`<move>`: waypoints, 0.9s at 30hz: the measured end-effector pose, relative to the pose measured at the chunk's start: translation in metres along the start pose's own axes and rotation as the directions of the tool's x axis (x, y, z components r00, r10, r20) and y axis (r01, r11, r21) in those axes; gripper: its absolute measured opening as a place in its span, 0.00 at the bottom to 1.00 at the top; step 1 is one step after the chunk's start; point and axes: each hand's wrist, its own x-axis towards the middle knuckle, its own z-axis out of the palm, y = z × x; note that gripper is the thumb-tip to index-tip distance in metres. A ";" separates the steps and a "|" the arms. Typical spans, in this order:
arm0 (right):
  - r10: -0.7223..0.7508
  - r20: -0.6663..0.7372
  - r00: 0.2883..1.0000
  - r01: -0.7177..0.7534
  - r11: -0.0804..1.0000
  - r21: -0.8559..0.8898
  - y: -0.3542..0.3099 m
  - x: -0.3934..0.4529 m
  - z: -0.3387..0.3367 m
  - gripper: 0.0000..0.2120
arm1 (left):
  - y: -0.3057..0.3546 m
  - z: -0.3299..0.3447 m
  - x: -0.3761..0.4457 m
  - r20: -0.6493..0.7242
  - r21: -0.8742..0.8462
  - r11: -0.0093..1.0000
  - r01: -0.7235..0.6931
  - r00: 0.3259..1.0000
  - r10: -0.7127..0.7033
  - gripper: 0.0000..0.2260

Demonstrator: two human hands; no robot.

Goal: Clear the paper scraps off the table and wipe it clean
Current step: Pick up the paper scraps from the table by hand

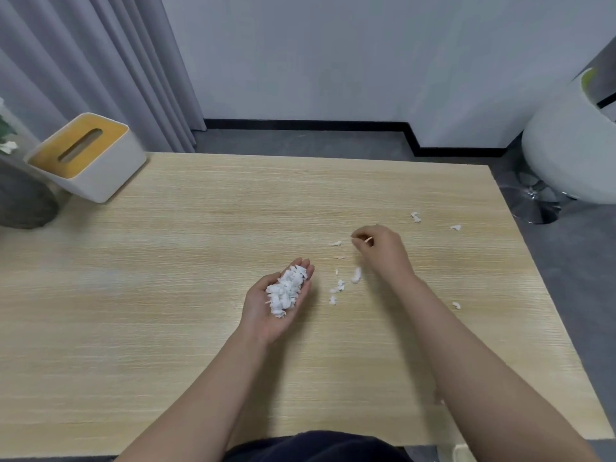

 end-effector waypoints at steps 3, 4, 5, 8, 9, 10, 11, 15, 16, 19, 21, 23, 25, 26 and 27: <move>0.054 0.046 0.997 -0.051 0.996 -0.072 0.016 0.026 0.002 0.07 | 0.002 0.000 0.006 -0.038 -0.014 1.000 0.003 0.999 -0.004 0.18; 0.062 0.065 0.996 -0.056 0.994 -0.093 0.019 0.032 0.004 0.08 | 0.002 0.001 0.006 -0.044 -0.020 1.000 0.003 0.999 -0.004 0.19; 0.075 0.084 0.994 -0.065 0.991 -0.115 0.021 0.038 0.008 0.09 | 0.002 0.000 0.008 -0.049 -0.024 1.000 0.003 0.999 -0.004 0.19; 0.133 0.138 0.981 -0.108 0.979 -0.175 0.028 0.048 0.022 0.10 | 0.003 0.001 0.008 -0.040 -0.023 1.000 0.001 0.999 -0.002 0.17; 0.148 0.155 0.977 -0.116 0.974 -0.195 0.031 0.049 0.027 0.10 | 0.004 0.003 0.007 -0.035 -0.018 1.000 0.000 0.999 0.000 0.16; 0.155 0.171 0.973 -0.118 0.970 -0.211 0.034 0.050 0.032 0.10 | 0.004 0.004 0.005 -0.026 -0.020 1.000 -0.002 1.000 0.001 0.15; 0.159 0.183 0.970 -0.117 0.968 -0.221 0.037 0.051 0.035 0.10 | 0.004 0.003 0.005 -0.015 -0.031 1.000 -0.001 1.000 0.000 0.17; 0.145 0.155 0.977 -0.108 0.969 -0.223 0.042 0.053 0.045 0.06 | 0.006 -0.002 0.004 0.036 -0.102 0.995 0.006 0.999 -0.002 0.25; 0.137 0.147 0.980 -0.101 0.968 -0.229 0.042 0.054 0.046 0.06 | 0.007 -0.003 0.004 0.053 -0.108 0.994 0.007 0.999 -0.001 0.28; 0.127 0.151 0.980 -0.088 0.966 -0.242 0.043 0.056 0.050 0.12 | 0.007 -0.006 0.006 0.070 -0.116 0.993 0.007 0.998 0.001 0.29; 0.106 0.182 0.978 -0.057 0.965 -0.255 0.044 0.056 0.048 0.11 | 0.006 -0.008 0.006 0.068 -0.121 0.992 0.019 0.998 -0.011 0.27; 0.091 0.187 0.978 -0.045 0.970 -0.237 0.045 0.057 0.045 0.10 | 0.005 -0.009 0.007 0.043 -0.118 0.993 0.023 0.999 -0.018 0.22; 0.080 0.150 0.985 -0.054 0.985 -0.165 0.043 0.058 0.040 0.09 | 0.004 -0.009 0.009 0.030 -0.128 0.992 0.022 0.999 -0.018 0.21; 0.060 0.136 0.989 -0.042 0.990 -0.132 0.041 0.058 0.038 0.08 | 0.004 -0.008 0.010 0.025 -0.126 0.992 0.018 1.000 -0.015 0.21; 0.028 0.138 0.990 -0.012 0.993 -0.116 0.039 0.058 0.037 0.08 | 0.004 -0.008 0.011 0.019 -0.120 0.993 0.009 1.000 -0.007 0.22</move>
